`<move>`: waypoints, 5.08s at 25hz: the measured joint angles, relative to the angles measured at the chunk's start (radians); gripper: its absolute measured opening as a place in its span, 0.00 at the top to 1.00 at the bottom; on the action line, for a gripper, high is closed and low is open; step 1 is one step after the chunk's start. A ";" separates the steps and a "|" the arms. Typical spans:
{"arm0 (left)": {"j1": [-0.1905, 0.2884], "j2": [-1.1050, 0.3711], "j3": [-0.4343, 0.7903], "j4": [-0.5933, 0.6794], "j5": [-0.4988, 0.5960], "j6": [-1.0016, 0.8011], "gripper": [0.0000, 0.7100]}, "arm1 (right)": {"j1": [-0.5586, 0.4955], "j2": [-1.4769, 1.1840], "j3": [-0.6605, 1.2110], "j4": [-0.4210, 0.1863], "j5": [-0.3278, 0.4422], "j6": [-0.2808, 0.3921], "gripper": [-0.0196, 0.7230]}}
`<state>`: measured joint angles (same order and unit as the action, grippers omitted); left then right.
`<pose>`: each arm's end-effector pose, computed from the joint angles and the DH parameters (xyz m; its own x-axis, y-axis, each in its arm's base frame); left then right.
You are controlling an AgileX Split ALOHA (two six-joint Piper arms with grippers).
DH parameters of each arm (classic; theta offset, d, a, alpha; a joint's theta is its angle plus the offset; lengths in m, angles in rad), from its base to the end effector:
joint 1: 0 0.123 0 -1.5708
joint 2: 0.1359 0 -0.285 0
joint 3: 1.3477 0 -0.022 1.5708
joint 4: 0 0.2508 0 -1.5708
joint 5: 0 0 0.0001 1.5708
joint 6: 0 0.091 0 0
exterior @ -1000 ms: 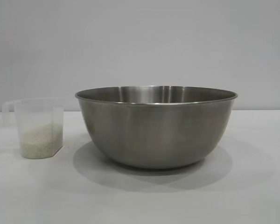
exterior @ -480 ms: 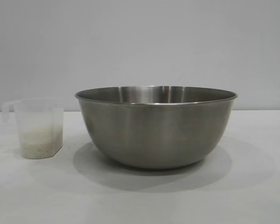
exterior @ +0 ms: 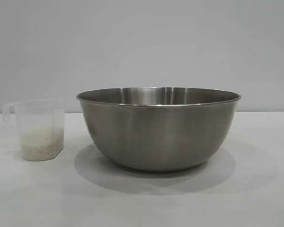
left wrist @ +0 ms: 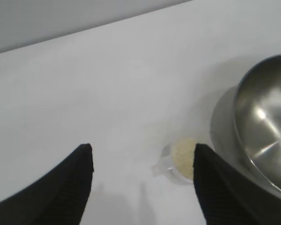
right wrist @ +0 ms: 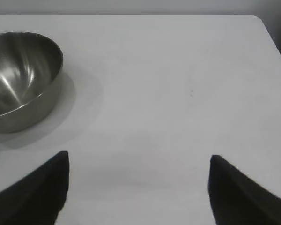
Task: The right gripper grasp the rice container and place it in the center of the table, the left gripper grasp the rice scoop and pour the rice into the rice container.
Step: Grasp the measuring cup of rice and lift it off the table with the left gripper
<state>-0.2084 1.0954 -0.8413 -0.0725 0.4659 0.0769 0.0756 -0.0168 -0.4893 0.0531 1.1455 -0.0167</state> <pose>0.2238 -0.0504 0.3180 -0.5749 0.1339 -0.8072 0.2395 0.9709 -0.0095 -0.0103 0.0036 0.2676 -0.5232 -0.0344 -0.8515 -0.1138 0.9931 0.0298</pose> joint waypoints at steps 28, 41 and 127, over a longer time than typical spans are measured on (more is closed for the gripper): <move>0.000 0.029 0.747 0.058 -1.233 -0.130 0.53 | 0.000 0.000 0.000 0.000 0.000 0.000 0.25; 0.000 0.487 0.768 0.195 -1.590 -0.130 0.53 | 0.000 0.000 0.000 0.000 0.000 0.000 0.25; 0.000 0.741 0.330 0.249 -1.597 0.096 1.00 | 0.000 0.000 0.000 -0.048 0.000 0.000 0.25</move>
<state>-0.2087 1.8361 -0.5113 0.1763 -1.1309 0.1731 0.0756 -0.0168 -0.4893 0.0056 1.1455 -0.0167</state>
